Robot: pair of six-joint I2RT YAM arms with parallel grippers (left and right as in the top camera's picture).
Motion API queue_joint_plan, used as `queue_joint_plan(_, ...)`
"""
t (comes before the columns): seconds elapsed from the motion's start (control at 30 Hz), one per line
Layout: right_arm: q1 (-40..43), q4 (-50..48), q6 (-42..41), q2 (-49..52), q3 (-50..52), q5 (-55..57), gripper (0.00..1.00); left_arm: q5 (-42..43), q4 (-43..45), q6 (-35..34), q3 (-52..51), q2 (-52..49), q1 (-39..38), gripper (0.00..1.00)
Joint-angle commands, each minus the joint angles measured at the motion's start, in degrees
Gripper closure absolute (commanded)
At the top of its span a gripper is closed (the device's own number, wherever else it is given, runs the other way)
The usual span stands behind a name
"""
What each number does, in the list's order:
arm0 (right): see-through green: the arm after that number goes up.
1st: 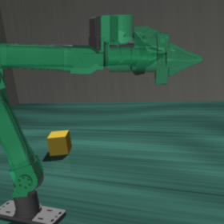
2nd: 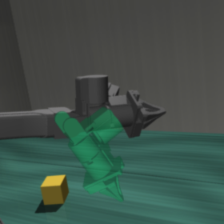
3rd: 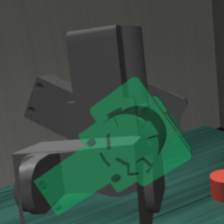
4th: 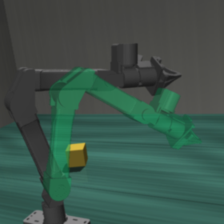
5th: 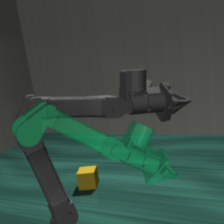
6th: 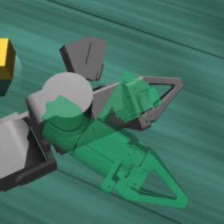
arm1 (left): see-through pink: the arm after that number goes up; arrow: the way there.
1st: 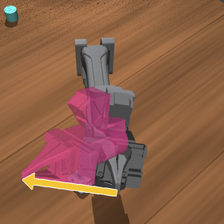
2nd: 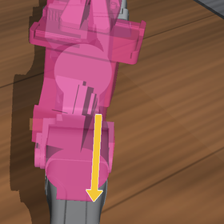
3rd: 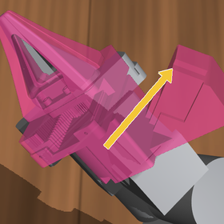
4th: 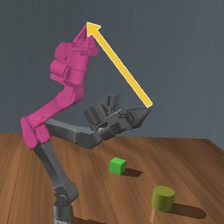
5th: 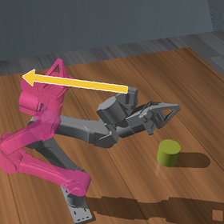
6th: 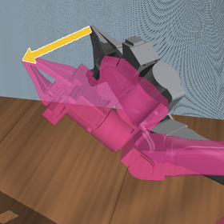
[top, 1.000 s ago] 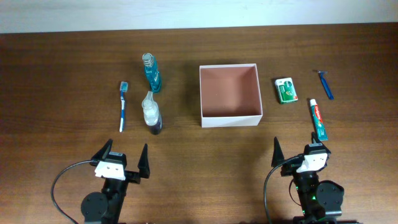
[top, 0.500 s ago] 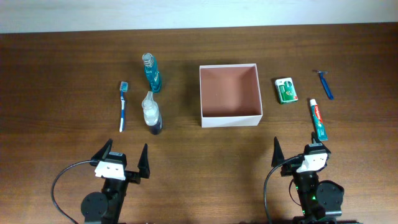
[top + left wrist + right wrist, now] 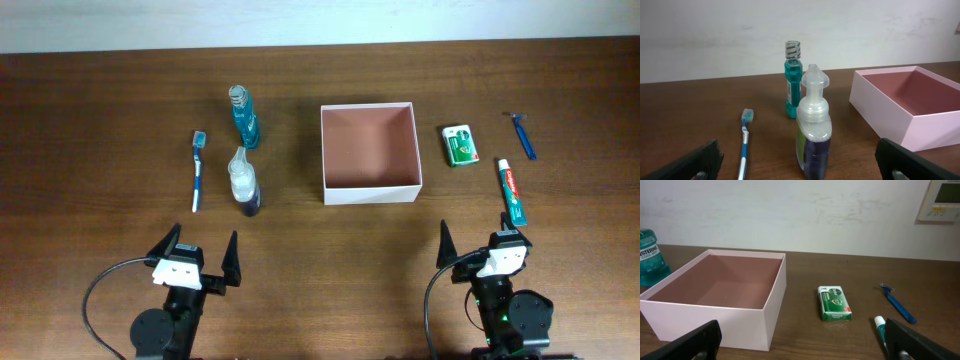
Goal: Pack container
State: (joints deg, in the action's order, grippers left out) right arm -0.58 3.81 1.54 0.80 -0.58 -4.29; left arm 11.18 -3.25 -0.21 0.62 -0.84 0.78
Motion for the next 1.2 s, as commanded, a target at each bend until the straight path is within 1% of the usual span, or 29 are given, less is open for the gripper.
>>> queue_joint_plan(0.0,-0.55,0.33,-0.04,-0.59,0.26,0.48,0.01,1.49,-0.28,0.48,-0.04,0.5,0.04,0.0)
queue_joint_plan(0.4,-0.55,0.35,-0.04,-0.61,0.26,0.48,0.01,2.21,0.59,0.44,-0.04,0.5,0.04,0.0)
queue_joint_plan(0.5,-0.55,0.33,-0.04,-0.59,0.26,0.48,0.01,4.22,3.32,0.46,-0.04,0.5,0.04,0.0)
queue_joint_plan(0.63,-0.55,0.33,-0.04,-0.61,0.26,0.48,0.01,4.09,9.49,0.46,0.59,0.5,0.13,0.0)
queue_joint_plan(0.7,-0.55,0.33,-0.04,-0.59,0.26,0.48,0.01,4.11,10.56,0.46,2.12,0.5,0.15,0.0)
queue_joint_plan(0.87,-0.55,0.35,-0.04,-0.59,0.26,0.48,0.01,3.98,6.69,0.85,9.35,-1.36,0.15,0.0)
queue_joint_plan(0.97,-0.55,0.33,-0.04,-0.59,0.26,0.48,0.01,3.82,3.91,4.5,15.41,-4.94,0.15,0.0)
queue_joint_plan(1.07,-0.55,0.35,-0.02,-0.61,0.26,0.48,0.01,3.85,1.33,9.66,23.17,-10.88,0.15,0.0)
queue_joint_plan(1.17,-0.55,0.33,-0.02,-0.61,0.26,0.48,0.01,3.96,-2.21,10.84,32.24,-18.36,0.15,0.0)
